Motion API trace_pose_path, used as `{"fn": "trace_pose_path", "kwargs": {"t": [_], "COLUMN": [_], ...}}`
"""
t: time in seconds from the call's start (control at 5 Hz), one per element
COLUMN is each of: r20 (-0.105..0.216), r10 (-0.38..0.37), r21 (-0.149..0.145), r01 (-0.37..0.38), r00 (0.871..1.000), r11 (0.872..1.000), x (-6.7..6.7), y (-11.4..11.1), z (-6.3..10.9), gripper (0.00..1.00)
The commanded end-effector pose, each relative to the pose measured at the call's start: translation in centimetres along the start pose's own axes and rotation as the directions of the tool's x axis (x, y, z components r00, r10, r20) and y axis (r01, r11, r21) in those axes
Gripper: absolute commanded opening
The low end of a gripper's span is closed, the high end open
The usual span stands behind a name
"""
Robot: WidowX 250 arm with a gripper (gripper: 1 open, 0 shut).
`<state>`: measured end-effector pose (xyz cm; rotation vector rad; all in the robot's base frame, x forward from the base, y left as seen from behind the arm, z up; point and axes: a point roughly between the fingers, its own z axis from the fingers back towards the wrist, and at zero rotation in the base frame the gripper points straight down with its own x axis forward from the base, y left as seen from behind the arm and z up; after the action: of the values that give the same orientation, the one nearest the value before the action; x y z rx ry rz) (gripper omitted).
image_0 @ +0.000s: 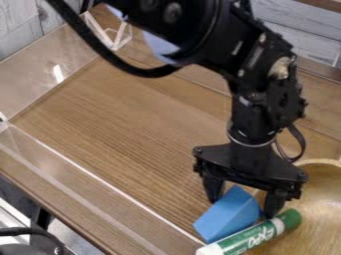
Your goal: Put the blue block in the brown bowl
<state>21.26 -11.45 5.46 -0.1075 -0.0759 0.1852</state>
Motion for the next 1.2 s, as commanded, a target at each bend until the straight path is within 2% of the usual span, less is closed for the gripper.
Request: {"fn": "trace_pose_path", "kwargs": {"t": [0.0, 0.6, 0.8, 1.0], "r20": [0.017, 0.009, 0.01, 0.01], "r10": [-0.008, -0.001, -0.001, -0.005], "r21": [-0.019, -0.024, -0.022, -0.017], "r01": [0.008, 0.001, 0.001, 0.005], "r00": [1.0, 1.0, 1.0, 1.0], "r11": [1.0, 1.0, 1.0, 1.0], "x": [0.0, -0.1, 0.0, 0.1], "y": [-0.6, -0.6, -0.6, -0.7], "z": [-0.2, -1.4, -1.6, -1.3], "gripper": [1.0, 1.0, 0.0, 0.0]}}
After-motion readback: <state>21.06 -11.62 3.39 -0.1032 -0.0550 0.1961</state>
